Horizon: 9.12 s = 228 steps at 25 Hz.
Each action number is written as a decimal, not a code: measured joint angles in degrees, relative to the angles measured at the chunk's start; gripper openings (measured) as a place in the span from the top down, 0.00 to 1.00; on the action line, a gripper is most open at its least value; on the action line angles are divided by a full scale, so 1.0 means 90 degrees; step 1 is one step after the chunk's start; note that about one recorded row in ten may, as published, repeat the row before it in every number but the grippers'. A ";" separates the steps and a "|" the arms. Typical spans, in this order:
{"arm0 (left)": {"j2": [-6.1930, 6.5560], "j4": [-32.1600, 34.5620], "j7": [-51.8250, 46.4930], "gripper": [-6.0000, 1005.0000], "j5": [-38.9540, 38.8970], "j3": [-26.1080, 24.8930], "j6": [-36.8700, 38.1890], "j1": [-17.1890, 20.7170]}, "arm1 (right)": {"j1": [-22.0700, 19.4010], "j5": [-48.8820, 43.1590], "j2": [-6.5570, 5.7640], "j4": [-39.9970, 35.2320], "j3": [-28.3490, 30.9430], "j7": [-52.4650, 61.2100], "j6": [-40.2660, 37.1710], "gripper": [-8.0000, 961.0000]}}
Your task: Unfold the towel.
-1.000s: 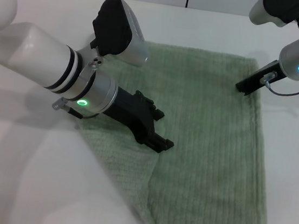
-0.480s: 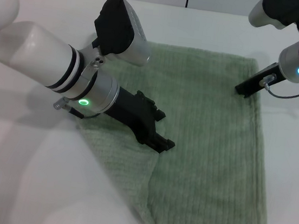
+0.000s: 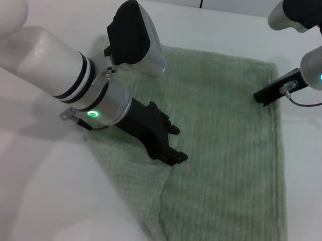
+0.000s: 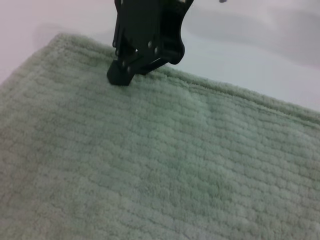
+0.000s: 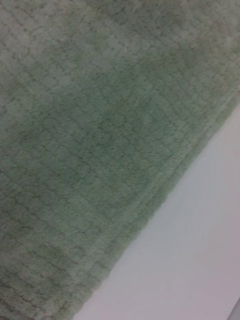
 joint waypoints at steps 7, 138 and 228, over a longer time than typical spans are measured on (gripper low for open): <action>0.0008 0.0039 -0.0074 0.39 0.0012 0.0003 -0.0015 -0.0012 | 0.0000 0.0000 0.0000 0.0000 -0.0021 -0.0004 -0.0006 0.99; 0.0092 0.0418 0.1659 0.62 -0.0254 -0.5601 0.2565 0.0801 | 0.0081 -0.0068 0.0138 -0.0286 -0.0012 0.0064 -0.0159 0.99; -0.0049 -0.6010 1.0491 0.17 -0.8782 -0.6843 -0.0864 -0.0716 | -0.3122 0.0967 0.0502 0.0615 -0.4208 0.3686 -1.3002 0.24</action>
